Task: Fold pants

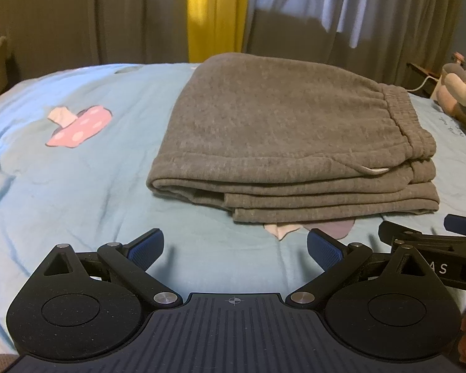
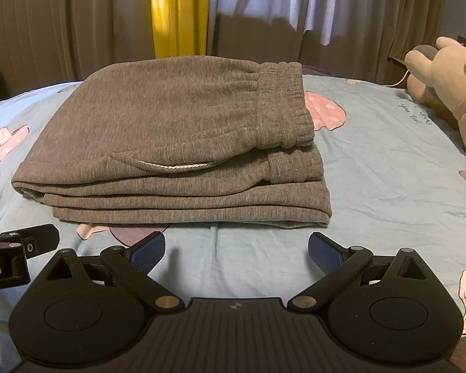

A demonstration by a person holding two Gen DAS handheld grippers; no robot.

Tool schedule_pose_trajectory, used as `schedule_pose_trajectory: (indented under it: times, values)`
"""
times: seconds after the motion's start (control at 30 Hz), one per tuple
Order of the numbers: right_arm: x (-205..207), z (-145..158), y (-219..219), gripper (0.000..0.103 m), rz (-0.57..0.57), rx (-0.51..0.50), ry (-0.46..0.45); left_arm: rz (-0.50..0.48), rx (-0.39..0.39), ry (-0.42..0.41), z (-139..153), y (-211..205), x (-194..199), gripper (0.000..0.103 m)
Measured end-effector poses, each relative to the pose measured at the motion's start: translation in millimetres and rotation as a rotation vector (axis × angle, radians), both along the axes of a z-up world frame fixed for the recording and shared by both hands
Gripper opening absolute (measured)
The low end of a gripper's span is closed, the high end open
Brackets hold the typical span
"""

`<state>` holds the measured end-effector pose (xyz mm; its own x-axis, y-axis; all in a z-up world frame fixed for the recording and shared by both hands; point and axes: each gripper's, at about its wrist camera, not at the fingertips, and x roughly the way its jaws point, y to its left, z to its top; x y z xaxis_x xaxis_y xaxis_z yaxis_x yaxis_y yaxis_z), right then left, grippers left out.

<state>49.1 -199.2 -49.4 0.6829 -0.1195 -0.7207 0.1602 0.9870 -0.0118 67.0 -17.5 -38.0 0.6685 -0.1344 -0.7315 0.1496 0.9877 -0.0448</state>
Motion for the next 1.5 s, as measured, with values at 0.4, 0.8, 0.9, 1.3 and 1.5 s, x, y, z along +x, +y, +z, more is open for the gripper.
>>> schedule_pose_trajectory:
  times: [0.4,0.8,0.9,1.3,1.5]
  values:
    - [-1.0,1.4,2.4,0.099,0.001,-0.021,-0.005,-0.021,0.002,-0.017,3.3,-0.7,-2.1,0.102]
    - [-8.3,5.9,-1.6,0.099,-0.004,0.000,-0.037,-0.079,0.011,-0.062,5.0,-13.1,-9.4,0.102]
    - [-8.2,5.6,-4.3,0.099,-0.007,0.013,-0.033,-0.086,0.017,-0.063,5.9,-17.1,-9.7,0.102]
    - [-5.5,2.4,-11.6,0.099,-0.032,0.064,-0.015,-0.096,-0.023,0.006,2.9,-21.9,-3.8,0.103]
    - [-2.0,0.5,-14.2,0.099,-0.047,0.070,-0.006,-0.107,-0.032,0.021,-1.5,-23.3,-2.2,0.103]
